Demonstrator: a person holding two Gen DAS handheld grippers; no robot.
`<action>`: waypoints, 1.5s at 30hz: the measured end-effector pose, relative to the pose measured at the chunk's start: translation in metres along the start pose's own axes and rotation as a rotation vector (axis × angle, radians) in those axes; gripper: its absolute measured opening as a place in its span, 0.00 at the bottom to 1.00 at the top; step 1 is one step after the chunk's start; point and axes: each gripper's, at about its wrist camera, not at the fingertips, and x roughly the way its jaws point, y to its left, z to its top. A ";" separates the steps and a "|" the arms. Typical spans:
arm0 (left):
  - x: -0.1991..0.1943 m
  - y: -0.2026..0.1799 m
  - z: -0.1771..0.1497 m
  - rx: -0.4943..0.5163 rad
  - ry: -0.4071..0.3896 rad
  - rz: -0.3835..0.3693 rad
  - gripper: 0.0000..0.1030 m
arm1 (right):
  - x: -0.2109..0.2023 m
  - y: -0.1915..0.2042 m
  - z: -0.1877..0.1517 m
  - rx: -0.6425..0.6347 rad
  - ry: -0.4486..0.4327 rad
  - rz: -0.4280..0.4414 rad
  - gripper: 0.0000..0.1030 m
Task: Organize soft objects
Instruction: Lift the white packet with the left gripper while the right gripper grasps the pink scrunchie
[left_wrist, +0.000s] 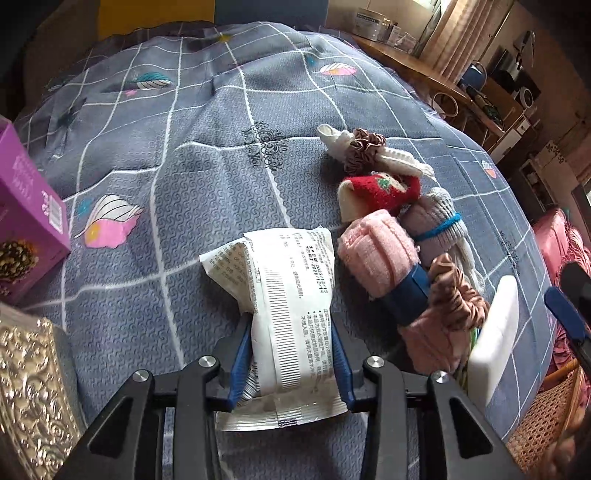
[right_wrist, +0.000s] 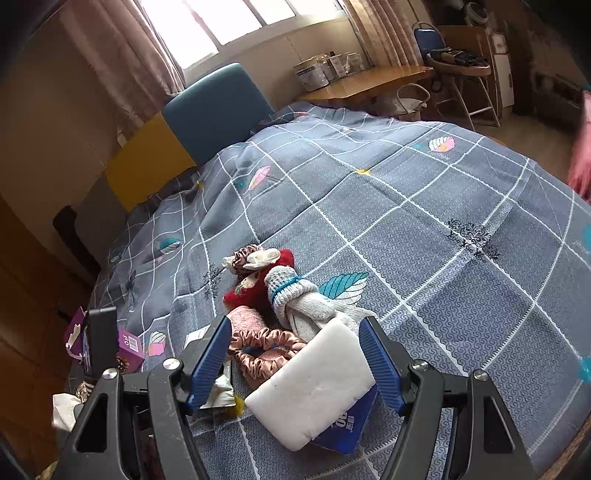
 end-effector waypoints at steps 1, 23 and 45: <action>-0.005 0.001 -0.007 0.010 -0.012 0.004 0.38 | 0.001 0.002 0.000 -0.011 0.004 0.001 0.66; -0.024 0.010 -0.072 0.057 -0.090 0.034 0.37 | 0.077 0.074 -0.018 -0.444 0.217 -0.026 0.06; -0.182 0.124 0.105 -0.144 -0.333 0.136 0.36 | 0.079 0.092 -0.036 -0.542 0.246 0.020 0.06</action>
